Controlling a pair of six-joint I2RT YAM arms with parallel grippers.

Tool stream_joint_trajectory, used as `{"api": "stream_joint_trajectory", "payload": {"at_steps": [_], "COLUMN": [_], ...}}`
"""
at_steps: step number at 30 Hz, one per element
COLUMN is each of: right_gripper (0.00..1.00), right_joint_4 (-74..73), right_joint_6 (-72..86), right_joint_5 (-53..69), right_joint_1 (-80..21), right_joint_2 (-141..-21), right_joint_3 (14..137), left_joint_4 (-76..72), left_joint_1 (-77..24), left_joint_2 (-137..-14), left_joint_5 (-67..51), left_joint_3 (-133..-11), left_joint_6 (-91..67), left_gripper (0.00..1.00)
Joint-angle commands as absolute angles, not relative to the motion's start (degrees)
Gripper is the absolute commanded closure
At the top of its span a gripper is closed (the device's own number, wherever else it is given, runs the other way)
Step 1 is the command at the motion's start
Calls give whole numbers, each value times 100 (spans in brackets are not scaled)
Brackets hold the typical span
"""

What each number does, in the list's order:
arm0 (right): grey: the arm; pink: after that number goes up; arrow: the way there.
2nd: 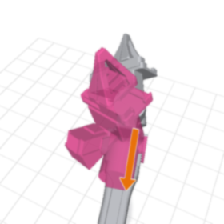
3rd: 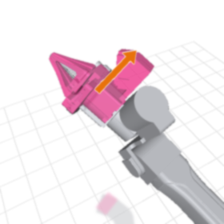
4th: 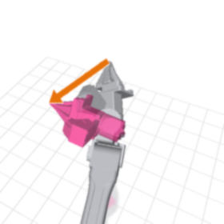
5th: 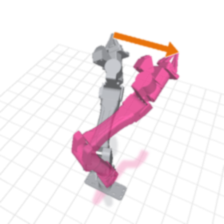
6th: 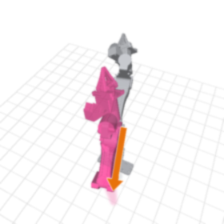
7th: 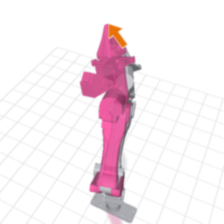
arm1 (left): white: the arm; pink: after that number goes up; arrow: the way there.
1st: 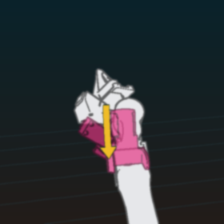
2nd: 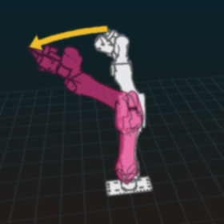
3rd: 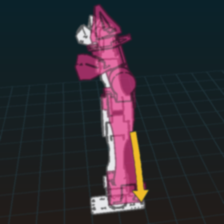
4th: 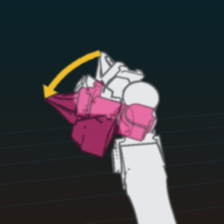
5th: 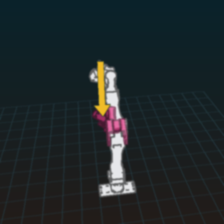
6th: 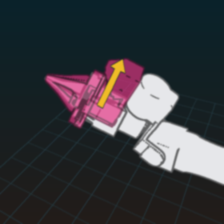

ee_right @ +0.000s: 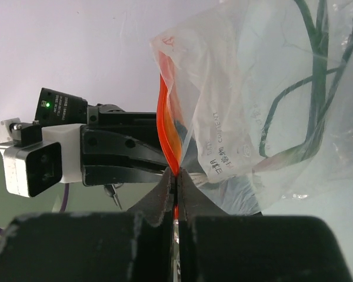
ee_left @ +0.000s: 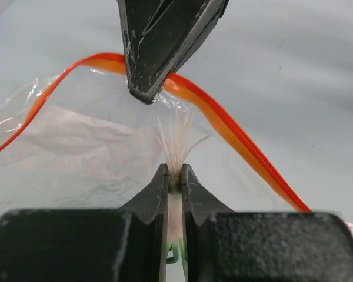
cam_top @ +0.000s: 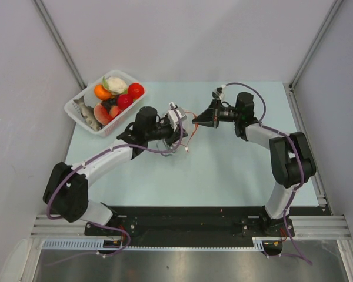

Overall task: Place the food in the zip-top bag and seal the zipper
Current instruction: Place the fake vegetable in the zipper food storage bag.

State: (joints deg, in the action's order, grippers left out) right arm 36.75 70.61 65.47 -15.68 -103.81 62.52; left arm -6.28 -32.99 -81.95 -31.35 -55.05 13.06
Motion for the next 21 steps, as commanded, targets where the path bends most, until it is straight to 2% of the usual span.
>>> {"api": "stream_joint_trajectory", "payload": {"at_steps": [1, 6, 7, 13, 14, 18, 21], "right_gripper": [100, 100, 100, 100, 100, 100, 100], "right_joint_4": [3727, 3621, 3621, 3744, 3640, 2604, 1811], "right_joint_6": [6943, 7031, 7101, 7462, 7418, 6550, 5889], "right_joint_5": [6671, 6618, 6601, 6539, 6530, 6451, 6381], "right_joint_1": [-1591, -1687, -1740, -1767, -1749, -1758, -1758], "right_joint_2": [-9976, -9888, -9853, -9686, -9642, -9405, -9273], "right_joint_3": [6644, 6890, 6925, 7163, 7180, 7269, 7234], "left_joint_4": [534, 1458, 1616, 2679, 2759, 2629, 2575], "left_joint_1": [-3322, -3577, -3595, -3612, -3612, -3551, -3542], "left_joint_2": [-8358, -8254, -8218, -8209, -8209, -8016, -7866], "left_joint_5": [-2786, -2821, -2943, -3392, -3445, -3481, -3445], "left_joint_3": [-6108, -6398, -6433, -7066, -7136, -7540, -7830], "left_joint_6": [1553, 2706, 2907, 3252, 3235, 2753, 2497], "left_gripper": [100, 94, 88, 73, 68, 24, 9]}}
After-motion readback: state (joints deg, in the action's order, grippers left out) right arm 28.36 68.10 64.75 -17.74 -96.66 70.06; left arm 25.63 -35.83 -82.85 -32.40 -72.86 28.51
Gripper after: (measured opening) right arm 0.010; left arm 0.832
